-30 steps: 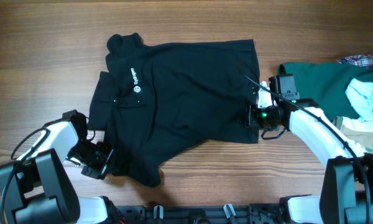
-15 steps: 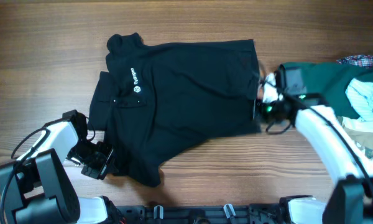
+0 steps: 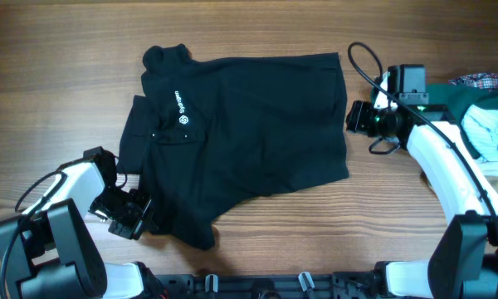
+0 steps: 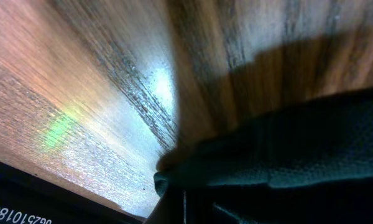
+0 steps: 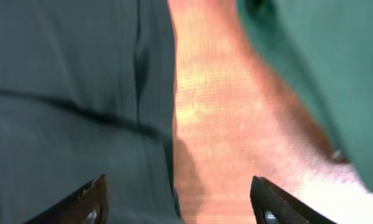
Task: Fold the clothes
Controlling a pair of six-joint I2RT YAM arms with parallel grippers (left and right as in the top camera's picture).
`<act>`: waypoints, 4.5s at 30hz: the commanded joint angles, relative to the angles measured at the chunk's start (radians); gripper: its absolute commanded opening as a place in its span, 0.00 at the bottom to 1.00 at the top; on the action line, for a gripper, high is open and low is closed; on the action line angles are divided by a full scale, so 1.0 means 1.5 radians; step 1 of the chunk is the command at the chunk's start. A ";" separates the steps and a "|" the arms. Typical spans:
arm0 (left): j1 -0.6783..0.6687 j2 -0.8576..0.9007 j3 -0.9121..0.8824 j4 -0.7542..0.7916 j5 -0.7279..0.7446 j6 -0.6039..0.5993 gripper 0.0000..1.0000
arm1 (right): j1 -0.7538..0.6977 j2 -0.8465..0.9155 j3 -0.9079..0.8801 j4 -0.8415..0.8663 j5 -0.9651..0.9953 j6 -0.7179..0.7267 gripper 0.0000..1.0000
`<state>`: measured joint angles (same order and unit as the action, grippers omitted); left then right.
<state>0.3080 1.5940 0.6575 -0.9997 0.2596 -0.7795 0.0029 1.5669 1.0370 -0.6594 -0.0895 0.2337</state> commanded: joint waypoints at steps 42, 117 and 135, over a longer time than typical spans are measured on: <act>0.007 0.006 -0.012 0.043 -0.070 0.012 0.04 | -0.015 0.057 -0.049 0.486 -0.180 0.090 0.04; 0.007 0.006 -0.012 0.040 -0.066 0.026 0.04 | 0.075 0.089 -0.106 0.010 -0.121 0.046 0.04; 0.007 0.006 -0.012 0.038 -0.067 0.027 0.04 | 0.073 -0.117 -0.030 -0.385 0.068 0.218 0.04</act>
<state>0.3099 1.5913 0.6552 -0.9966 0.2600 -0.7528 0.1123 1.3911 1.0039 -1.2369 -0.0170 0.5400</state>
